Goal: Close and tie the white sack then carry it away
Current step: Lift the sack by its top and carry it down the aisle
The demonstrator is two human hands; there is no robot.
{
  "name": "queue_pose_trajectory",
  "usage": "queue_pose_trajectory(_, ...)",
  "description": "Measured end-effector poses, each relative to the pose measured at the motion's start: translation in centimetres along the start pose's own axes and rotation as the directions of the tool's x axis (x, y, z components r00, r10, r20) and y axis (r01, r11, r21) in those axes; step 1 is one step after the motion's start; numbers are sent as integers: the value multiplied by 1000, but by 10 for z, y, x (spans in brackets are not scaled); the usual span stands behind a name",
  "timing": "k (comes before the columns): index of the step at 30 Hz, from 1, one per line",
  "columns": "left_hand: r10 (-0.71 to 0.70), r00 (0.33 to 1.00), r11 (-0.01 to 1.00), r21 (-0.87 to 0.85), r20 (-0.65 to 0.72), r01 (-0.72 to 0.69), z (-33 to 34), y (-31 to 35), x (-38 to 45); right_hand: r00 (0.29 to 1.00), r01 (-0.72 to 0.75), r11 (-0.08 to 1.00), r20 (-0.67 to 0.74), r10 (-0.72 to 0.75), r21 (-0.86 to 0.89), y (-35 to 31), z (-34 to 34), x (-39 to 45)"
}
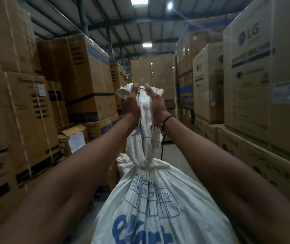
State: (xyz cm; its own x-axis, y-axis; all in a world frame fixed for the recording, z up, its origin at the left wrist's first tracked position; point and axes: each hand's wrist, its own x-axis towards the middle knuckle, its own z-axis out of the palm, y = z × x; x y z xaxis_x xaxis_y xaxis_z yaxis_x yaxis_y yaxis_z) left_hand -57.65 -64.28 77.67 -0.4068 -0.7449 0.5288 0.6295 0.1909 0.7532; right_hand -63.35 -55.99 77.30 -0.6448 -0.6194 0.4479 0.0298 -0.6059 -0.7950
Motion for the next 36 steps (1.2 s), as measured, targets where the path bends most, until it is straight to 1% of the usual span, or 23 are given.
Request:
queue_pose_trajectory(2,-11,1000,1000,-3,7,11,7,-18,24,1000,1,1000,-18,-1,-9,7,-9,23)
queue_pose_trajectory(5,-6,997,997,-74,70,12,18,-55,62,994,25,998,-101,-30,-49,28,-25,68)
queue_pose_trajectory(7,0,999,999,-54,49,3,23,-83,91,990,25,998,-137,-33,-60,45,-38,99)
queue_pose_trajectory(10,-68,995,997,-36,67,71,24,-139,149,994,17,999,-108,-21,-40,69,-62,147)
queue_pose_trajectory(12,-113,992,993,37,63,111,26,-172,181,994,4,999,-113,-8,-34,87,-78,180)
queue_pose_trajectory(13,-93,994,995,32,61,91,29,-181,190,995,-1,1000,-98,-2,-28,95,-86,195)
queue_pose_trajectory(15,-39,999,999,9,9,39,36,-200,208,997,-18,999,-74,15,-28,113,-101,232)
queue_pose_trajectory(17,-7,1000,1000,17,-19,7,39,-217,228,996,-39,999,-76,36,-35,128,-113,266)
queue_pose_trajectory(21,-4,999,1000,-26,-49,2,40,-253,277,996,-84,996,-18,84,-22,155,-128,327)
queue_pose_trajectory(23,4,997,1000,-19,-71,-6,39,-269,300,997,-80,997,8,80,-15,167,-131,356)
queue_pose_trajectory(26,14,994,1000,-13,-112,-15,39,-297,334,993,-110,993,48,108,42,189,-142,402)
queue_pose_trajectory(32,0,991,997,76,-134,11,37,-368,407,991,-118,990,72,113,82,243,-173,495)
queue_pose_trajectory(33,10,989,995,96,-146,5,37,-382,420,990,-122,987,87,113,104,254,-180,512)
queue_pose_trajectory(36,50,977,993,119,-206,-25,41,-417,456,985,-137,986,122,124,98,288,-195,562)
